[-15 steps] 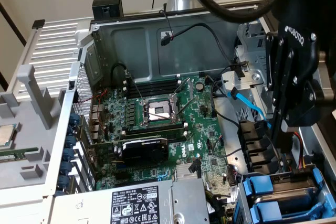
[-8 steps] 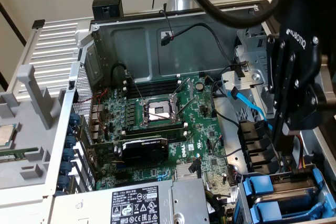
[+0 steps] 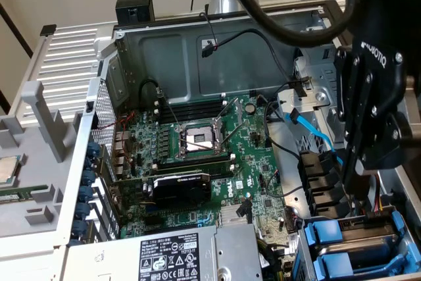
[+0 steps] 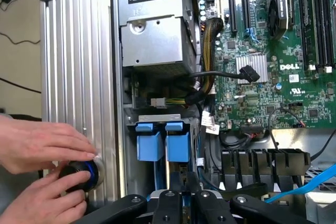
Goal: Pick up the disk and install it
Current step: 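Insert the second disk wire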
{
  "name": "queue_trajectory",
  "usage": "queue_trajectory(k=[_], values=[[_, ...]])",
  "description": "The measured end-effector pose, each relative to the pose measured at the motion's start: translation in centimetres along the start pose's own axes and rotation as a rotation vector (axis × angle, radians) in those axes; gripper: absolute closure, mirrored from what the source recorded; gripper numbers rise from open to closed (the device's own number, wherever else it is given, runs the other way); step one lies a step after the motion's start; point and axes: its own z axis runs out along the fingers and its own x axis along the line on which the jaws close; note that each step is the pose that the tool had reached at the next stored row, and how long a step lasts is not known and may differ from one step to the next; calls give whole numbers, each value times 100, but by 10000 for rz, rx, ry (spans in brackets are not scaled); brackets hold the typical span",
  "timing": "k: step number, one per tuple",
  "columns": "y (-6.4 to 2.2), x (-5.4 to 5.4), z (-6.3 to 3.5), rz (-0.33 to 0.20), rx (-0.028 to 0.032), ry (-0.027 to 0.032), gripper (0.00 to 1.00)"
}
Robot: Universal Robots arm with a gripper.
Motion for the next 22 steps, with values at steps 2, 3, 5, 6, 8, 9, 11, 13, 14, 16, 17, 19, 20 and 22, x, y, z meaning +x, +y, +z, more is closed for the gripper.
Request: queue_trajectory(k=[2, 3, 5, 6, 8, 9, 11, 13, 14, 16, 17, 19, 20, 22], values=[[-2, 17, 4, -4, -4, -63, 84], [-3, 29, 6, -7, -7, -106, 84], [-3, 42, 9, -7, -9, -143, 84], [-4, 50, 11, -9, -11, -166, 84], [-6, 73, 17, -18, -16, -266, 84], [-7, 87, 20, -23, -21, -349, 84], [-10, 116, 26, -33, -32, -534, 84], [-14, 146, 32, -49, -48, -794, 84], [-16, 156, 35, -54, -55, -903, 84], [-21, 171, 39, -65, -66, -1084, 84], [-23, 174, 41, -67, -71, -1153, 84], [-31, 179, 53, -75, -78, -1282, 84], [-34, 192, 59, -80, -84, -1364, 84], [-36, 208, 74, -84, -91, -1473, 84]])
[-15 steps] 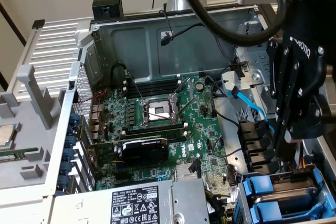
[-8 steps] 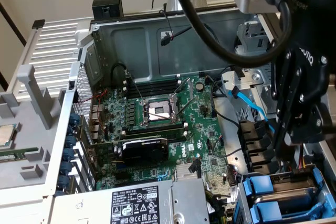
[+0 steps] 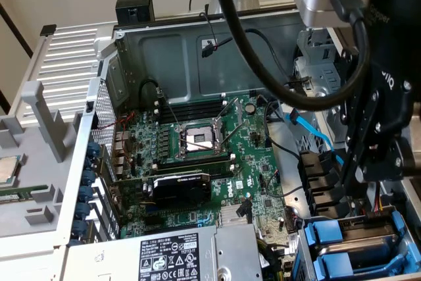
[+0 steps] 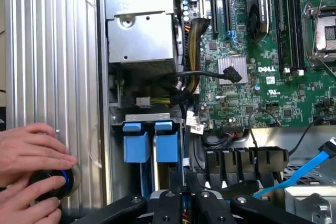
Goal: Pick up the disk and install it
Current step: 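Insert the second disk wire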
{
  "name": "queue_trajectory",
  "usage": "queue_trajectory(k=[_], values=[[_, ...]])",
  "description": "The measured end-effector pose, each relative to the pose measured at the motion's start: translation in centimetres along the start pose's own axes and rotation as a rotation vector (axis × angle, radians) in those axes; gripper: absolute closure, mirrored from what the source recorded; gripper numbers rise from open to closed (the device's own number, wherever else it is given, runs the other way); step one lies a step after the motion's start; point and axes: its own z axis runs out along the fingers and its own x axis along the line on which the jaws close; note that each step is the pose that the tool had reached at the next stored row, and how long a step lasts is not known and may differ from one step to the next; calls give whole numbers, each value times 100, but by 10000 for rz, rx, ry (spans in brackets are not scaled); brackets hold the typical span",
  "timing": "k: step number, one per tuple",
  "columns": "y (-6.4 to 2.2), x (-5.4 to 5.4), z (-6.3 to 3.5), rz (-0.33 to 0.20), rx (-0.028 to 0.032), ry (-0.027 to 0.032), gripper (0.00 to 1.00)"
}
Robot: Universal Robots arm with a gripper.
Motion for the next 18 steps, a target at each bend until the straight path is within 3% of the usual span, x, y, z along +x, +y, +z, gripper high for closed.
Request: queue_trajectory(k=[2, 10, 11, 14, 15, 18], values=[[-2, 21, 9, -5, -3, -73, 84], [-6, 37, 51, -6, -5, -71, 84], [-7, 36, 58, -4, -3, -46, 84], [-6, 17, 68, 10, 30, 180, 84], [-6, 17, 71, 12, 44, 228, 84], [-6, 16, 80, 16, 61, 256, 84]])
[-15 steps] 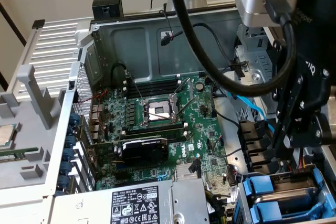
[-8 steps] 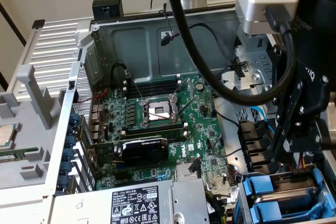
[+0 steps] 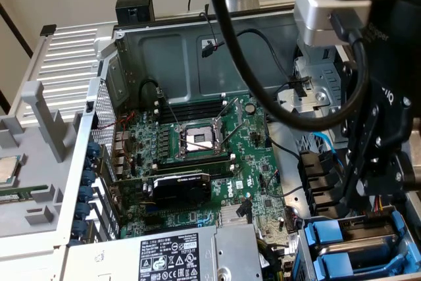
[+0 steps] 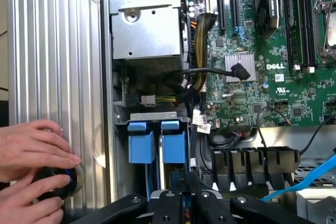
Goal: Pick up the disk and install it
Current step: 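Insert the second disk wire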
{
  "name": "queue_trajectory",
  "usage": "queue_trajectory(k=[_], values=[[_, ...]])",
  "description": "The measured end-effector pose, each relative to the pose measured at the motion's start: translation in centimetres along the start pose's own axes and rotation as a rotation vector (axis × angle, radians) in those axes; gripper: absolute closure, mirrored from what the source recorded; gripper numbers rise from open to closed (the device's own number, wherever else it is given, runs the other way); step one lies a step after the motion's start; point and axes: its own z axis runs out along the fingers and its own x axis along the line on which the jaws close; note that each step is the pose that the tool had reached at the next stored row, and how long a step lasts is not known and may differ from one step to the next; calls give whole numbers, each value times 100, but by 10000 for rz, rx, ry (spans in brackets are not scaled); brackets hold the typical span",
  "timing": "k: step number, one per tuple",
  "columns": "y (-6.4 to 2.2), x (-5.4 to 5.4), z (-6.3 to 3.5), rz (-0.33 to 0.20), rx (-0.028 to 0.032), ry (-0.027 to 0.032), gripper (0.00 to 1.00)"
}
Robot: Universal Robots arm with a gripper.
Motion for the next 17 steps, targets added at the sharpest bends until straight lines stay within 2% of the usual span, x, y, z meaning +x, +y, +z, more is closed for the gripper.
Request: queue_trajectory(k=[8, 17], values=[[-32, -3, 21, -4, 5, 0, 84], [-36, -10, 93, -25, 11, 1, 84]])
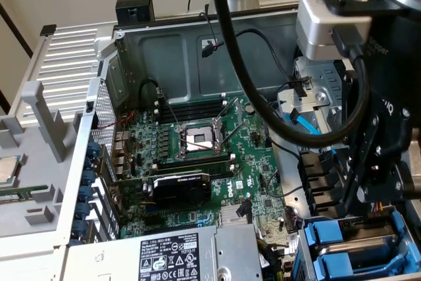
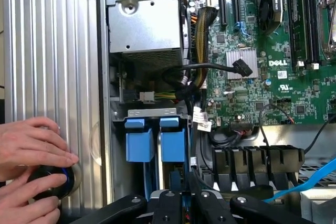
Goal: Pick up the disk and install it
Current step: 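Insert the second disk wire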
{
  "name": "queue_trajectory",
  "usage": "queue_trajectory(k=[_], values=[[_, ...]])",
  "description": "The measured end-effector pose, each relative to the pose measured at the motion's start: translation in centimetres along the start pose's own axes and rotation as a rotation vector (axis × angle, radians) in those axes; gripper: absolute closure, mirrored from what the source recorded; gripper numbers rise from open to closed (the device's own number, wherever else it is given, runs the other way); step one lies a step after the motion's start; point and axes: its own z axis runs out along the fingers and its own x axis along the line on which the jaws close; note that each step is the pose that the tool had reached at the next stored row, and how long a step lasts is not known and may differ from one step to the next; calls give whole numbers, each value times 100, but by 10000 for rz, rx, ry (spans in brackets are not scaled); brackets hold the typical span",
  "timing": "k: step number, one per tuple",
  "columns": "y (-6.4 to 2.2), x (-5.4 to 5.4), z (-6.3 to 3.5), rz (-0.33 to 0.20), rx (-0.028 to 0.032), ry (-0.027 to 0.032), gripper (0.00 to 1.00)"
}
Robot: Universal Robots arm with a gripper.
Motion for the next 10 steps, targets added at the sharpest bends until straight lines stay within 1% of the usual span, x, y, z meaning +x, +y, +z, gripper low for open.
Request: queue_trajectory(k=[10], values=[[-1, 4, 27, -4, 1, -2, 84]])
